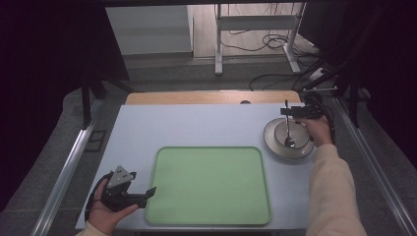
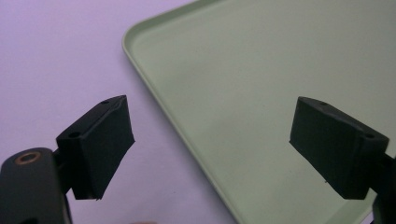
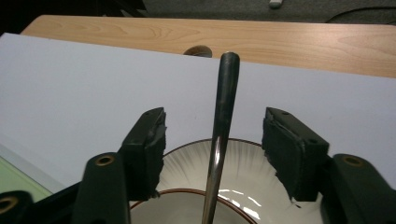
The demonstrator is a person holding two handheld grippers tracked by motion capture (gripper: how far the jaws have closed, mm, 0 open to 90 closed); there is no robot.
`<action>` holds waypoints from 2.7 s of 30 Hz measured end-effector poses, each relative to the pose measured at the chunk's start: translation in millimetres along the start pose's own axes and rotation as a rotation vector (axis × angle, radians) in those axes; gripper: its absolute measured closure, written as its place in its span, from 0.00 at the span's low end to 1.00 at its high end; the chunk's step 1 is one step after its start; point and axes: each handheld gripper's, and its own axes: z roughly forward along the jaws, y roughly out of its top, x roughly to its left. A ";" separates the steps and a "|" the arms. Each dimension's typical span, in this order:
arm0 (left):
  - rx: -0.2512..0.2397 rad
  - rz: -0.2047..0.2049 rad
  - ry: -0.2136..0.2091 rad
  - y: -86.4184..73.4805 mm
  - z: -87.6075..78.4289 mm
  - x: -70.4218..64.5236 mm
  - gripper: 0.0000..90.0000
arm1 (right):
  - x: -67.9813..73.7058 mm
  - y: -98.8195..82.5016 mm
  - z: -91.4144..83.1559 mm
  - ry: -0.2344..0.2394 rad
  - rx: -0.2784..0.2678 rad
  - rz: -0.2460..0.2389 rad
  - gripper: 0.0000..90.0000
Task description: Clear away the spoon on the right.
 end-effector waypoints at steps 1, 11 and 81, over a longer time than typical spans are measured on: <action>0.002 -0.001 0.001 -0.2 0.2 0.4 0.14 | -1.5 -0.3 0.4 0.008 -0.003 0.010 0.47; 0.004 -0.003 0.000 -0.3 0.4 0.9 0.14 | -3.2 -3.4 8.7 0.038 0.018 0.018 0.59; 0.004 0.002 0.015 0.1 -1.8 0.0 0.14 | 46.1 -1.1 -91.8 0.125 -0.235 -0.073 0.98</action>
